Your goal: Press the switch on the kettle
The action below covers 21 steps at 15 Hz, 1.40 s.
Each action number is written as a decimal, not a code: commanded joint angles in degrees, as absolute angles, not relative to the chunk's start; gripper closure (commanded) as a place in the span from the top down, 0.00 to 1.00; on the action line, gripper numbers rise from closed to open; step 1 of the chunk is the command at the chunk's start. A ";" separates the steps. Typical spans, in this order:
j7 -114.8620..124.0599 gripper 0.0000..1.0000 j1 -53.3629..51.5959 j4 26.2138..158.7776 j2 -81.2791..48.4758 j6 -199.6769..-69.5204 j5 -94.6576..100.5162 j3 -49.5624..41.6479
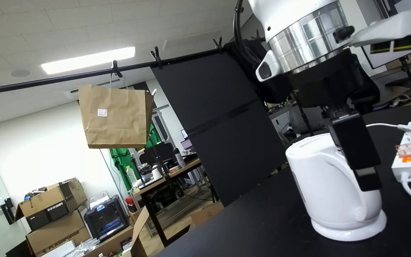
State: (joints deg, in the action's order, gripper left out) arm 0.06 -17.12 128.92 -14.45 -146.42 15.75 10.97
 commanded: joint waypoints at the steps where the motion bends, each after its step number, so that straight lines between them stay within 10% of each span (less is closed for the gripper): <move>1: 3.83 1.00 -18.40 127.94 -15.99 -144.78 18.53 10.20; 21: -2.48 1.00 -17.70 125.89 -12.36 -140.65 10.60 14.27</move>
State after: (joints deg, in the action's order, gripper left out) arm 0.27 -18.92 126.58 -15.77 -143.09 13.68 12.59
